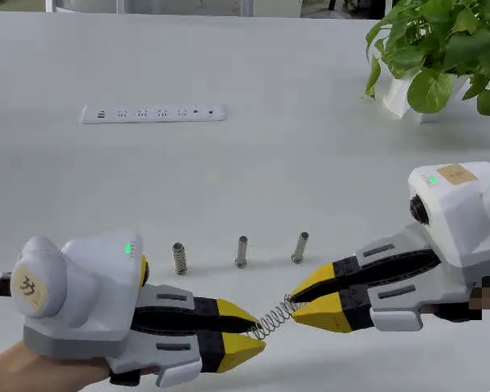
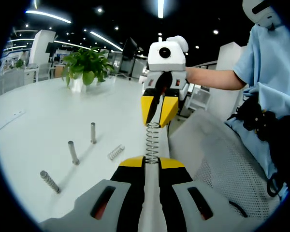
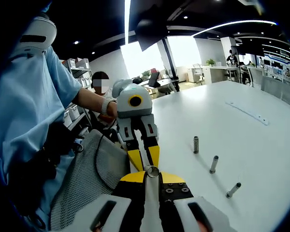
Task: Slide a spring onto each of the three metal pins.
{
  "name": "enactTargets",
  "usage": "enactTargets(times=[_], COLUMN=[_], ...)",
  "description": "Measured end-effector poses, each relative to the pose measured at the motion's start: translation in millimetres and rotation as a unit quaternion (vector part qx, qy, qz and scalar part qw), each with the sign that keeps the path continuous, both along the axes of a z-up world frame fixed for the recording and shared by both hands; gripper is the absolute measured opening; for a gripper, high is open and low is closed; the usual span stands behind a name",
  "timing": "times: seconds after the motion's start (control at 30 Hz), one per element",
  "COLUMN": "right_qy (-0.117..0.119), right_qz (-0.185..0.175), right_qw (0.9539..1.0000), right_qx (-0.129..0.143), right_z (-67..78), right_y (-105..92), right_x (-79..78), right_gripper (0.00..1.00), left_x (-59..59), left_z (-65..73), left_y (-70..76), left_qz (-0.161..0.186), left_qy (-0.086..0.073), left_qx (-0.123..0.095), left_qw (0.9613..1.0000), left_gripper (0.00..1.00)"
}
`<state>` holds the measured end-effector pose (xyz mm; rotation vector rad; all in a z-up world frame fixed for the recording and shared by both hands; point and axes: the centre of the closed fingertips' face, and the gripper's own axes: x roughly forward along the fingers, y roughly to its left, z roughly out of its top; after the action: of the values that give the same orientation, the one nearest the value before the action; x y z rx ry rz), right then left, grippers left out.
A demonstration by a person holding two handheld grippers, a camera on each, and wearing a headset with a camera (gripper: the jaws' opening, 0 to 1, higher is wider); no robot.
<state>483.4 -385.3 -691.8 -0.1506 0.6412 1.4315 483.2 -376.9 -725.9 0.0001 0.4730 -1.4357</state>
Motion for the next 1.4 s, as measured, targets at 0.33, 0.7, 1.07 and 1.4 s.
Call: enactTargets(times=[0.33, 0.7, 1.07, 1.4], right_qy=[-0.022, -0.044, -0.053, -0.056], right_qz=[0.014, 0.024, 0.031, 0.029], right_qw=[0.9996, 0.9985, 0.9976, 0.9972], right_qx=[-0.008, -0.019, -0.031, -0.041], right_z=[4.5, 6.3, 5.5, 1.0], right_y=[6.8, 9.9, 9.4, 8.1], right_x=[0.7, 4.4, 4.3, 6.5], right_gripper=[0.05, 0.05, 0.05, 0.20], left_x=[0.7, 2.1, 3.2, 4.0], left_z=[-2.3, -2.2, -2.6, -1.8], left_y=[-3.3, -6.8, -7.4, -9.3], left_qz=[-0.002, -0.001, 0.005, 0.001], left_qy=[0.000, 0.002, 0.000, -0.003], left_qx=[0.004, 0.001, -0.001, -0.001], left_qw=[1.0000, 1.0000, 1.0000, 1.0000], left_gripper=[0.06, 0.06, 0.06, 0.06])
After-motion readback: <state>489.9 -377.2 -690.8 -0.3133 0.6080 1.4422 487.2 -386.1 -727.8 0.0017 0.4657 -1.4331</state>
